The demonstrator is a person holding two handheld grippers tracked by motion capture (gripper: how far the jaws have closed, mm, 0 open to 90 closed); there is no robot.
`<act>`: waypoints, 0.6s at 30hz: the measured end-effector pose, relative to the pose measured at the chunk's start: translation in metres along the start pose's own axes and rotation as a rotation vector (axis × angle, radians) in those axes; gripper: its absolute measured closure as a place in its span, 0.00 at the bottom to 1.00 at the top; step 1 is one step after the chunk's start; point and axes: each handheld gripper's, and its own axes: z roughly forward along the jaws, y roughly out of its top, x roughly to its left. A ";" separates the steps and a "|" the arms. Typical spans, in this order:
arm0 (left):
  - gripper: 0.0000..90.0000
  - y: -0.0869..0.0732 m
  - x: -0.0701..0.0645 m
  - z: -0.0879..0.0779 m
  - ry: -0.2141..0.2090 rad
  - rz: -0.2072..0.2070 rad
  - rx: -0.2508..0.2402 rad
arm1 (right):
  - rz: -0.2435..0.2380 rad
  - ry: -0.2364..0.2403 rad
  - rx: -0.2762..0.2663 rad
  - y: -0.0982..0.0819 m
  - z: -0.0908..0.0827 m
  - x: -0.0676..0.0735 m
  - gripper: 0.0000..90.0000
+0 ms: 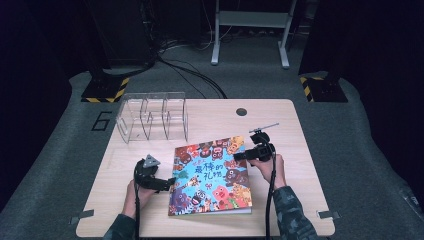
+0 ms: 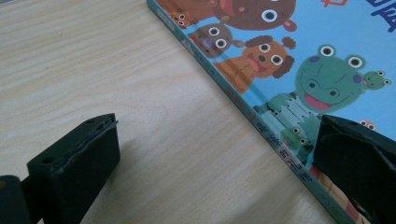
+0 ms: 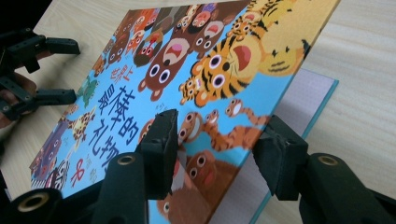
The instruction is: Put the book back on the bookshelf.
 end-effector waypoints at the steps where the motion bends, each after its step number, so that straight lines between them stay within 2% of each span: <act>1: 0.00 0.000 0.001 -0.001 0.000 0.009 0.005 | -0.003 -0.001 0.002 0.002 0.001 -0.001 0.57; 5: 0.00 0.000 0.002 -0.002 -0.011 0.017 0.016 | 0.009 0.007 -0.002 0.014 0.004 -0.001 0.56; 7: 0.00 -0.001 0.001 0.000 -0.007 -0.001 -0.011 | 0.005 0.013 -0.002 0.020 0.006 -0.001 0.56; 13: 0.00 -0.002 0.001 0.000 -0.010 0.000 -0.017 | -0.005 0.007 0.010 0.034 0.009 0.004 0.54; 15: 0.00 -0.002 0.001 0.000 -0.011 0.000 -0.016 | -0.021 0.001 0.011 0.039 0.011 0.004 0.53; 18: 0.00 -0.002 0.000 0.000 -0.016 -0.010 -0.017 | -0.030 -0.002 0.036 0.043 0.017 0.007 0.39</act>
